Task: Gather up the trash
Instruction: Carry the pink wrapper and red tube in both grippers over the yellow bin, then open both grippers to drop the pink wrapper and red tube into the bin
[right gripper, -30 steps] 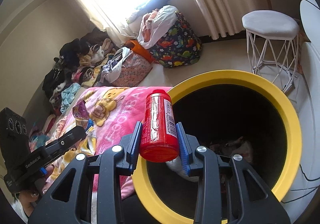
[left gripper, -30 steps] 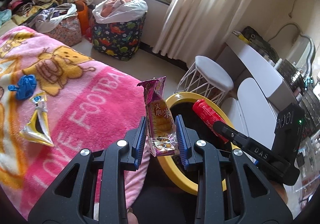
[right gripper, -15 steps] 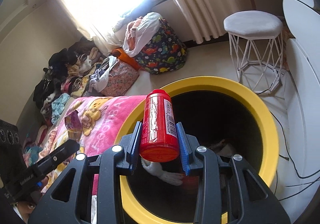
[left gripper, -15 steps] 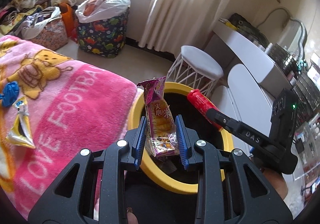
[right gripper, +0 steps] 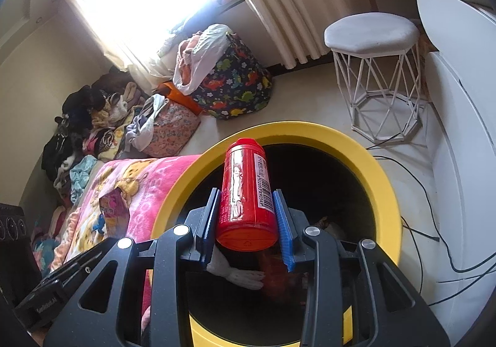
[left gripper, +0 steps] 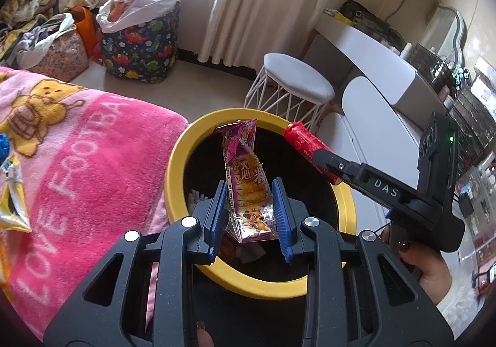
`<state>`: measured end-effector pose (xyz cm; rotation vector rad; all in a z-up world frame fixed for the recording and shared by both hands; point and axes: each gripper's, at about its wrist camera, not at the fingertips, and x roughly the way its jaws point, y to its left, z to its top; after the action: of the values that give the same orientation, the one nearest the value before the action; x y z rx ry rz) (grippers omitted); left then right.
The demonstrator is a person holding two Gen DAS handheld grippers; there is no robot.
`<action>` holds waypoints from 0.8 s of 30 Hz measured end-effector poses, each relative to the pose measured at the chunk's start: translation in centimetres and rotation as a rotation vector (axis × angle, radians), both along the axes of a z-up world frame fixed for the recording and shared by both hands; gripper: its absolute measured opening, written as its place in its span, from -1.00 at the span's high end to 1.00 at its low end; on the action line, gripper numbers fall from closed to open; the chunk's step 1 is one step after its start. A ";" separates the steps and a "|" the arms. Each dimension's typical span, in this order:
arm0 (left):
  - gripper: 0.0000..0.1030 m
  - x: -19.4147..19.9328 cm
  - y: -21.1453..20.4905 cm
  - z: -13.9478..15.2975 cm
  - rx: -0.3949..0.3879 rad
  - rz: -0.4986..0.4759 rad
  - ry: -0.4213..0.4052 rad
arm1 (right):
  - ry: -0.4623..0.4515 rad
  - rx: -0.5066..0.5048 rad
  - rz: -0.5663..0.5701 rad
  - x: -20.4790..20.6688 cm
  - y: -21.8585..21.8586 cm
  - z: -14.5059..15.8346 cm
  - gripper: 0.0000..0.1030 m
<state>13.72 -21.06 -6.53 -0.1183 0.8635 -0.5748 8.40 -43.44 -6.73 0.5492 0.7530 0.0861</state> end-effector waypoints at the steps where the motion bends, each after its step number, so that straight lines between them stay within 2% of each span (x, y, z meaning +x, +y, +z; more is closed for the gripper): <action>1: 0.56 0.0 -0.2 -0.1 0.002 -0.004 0.002 | 0.002 0.000 -0.004 -0.1 0.0 -0.1 0.37; 12: 0.56 0.3 -2.0 -2.0 0.035 -0.062 0.045 | 0.027 0.009 -0.044 -0.1 -1.2 -0.9 0.37; 15: 0.55 0.5 -2.3 -2.4 0.036 -0.065 0.057 | 0.030 0.016 -0.058 -0.2 -1.4 -1.0 0.31; 17: 0.29 0.7 -2.1 -2.5 0.035 -0.055 0.060 | 0.024 0.026 -0.068 -0.3 -1.6 -0.9 0.15; 18: 0.03 0.7 -1.8 -2.5 0.029 -0.043 0.060 | 0.023 0.013 -0.072 -0.3 -1.5 -0.7 0.07; 19: -0.22 0.7 -1.5 -2.4 0.026 -0.031 0.057 | 0.020 -0.001 -0.068 -0.3 -1.3 -0.6 0.04; 22: -0.63 1.0 0.2 -2.2 0.007 0.027 0.041 | 0.009 -0.011 -0.048 -0.2 -0.4 -0.2 -0.03; 24: -0.66 1.4 1.9 -1.9 -0.003 0.076 0.032 | -0.002 -0.018 -0.017 0.1 0.6 0.1 -0.04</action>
<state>15.15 -19.18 -8.44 -0.1628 0.8851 -0.5041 8.47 -42.84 -6.64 0.5385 0.7463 0.0639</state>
